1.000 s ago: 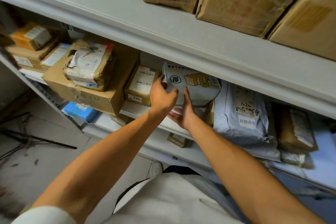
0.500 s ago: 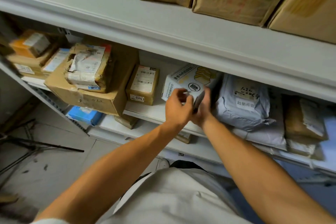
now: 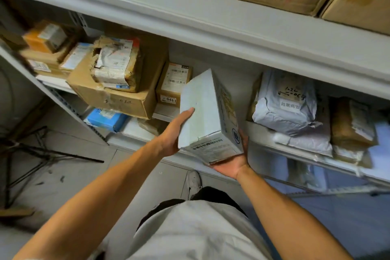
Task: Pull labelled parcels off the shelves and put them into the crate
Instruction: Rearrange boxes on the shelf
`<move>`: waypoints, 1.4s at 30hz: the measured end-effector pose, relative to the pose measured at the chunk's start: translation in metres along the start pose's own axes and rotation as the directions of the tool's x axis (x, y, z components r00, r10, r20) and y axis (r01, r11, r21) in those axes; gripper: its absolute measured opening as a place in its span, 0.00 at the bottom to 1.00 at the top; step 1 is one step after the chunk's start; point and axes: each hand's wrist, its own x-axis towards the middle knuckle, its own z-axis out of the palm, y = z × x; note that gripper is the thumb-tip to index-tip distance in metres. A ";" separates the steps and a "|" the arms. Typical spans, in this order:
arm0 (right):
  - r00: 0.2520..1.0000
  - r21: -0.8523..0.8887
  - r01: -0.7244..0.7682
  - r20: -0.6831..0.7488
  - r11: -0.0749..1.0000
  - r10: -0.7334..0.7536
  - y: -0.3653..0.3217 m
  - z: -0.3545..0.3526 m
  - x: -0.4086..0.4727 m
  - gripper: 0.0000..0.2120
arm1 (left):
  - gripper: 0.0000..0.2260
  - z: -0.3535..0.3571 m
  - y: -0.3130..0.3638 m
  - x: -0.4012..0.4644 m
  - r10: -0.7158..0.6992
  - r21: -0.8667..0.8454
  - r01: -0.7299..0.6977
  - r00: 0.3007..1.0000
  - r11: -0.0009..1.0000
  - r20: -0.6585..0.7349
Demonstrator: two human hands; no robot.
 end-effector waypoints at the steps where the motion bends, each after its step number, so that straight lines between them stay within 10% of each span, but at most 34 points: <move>1: 0.999 0.013 -0.034 0.007 0.999 0.034 0.006 0.000 -0.005 0.45 | 0.29 -0.002 -0.004 -0.005 -0.002 -0.030 0.003 0.999 1.000 0.037; 7: 0.994 -0.142 0.085 0.075 0.986 -0.075 0.003 0.005 -0.028 0.25 | 0.29 -0.021 -0.013 -0.028 0.036 0.121 -0.045 0.997 0.992 0.074; 18: 0.972 -0.648 0.200 0.227 0.735 -0.064 0.006 0.036 -0.014 0.55 | 0.23 -0.062 -0.029 -0.050 0.089 0.137 -0.083 0.995 0.987 -0.042; 25: 0.953 -0.596 0.175 0.301 0.784 0.016 0.022 0.046 -0.027 0.37 | 0.22 -0.084 -0.042 -0.055 -0.039 -0.107 0.011 0.965 0.994 -0.261; 37: 0.963 -0.723 0.139 0.258 0.677 0.077 0.019 0.032 -0.026 0.40 | 0.14 -0.088 -0.041 -0.066 0.123 0.064 -0.111 0.964 0.992 -0.236; 42: 0.986 -0.797 0.064 0.143 0.601 0.084 0.025 0.031 -0.025 0.32 | 0.31 -0.095 -0.043 -0.069 0.165 0.194 -0.126 0.965 0.973 -0.202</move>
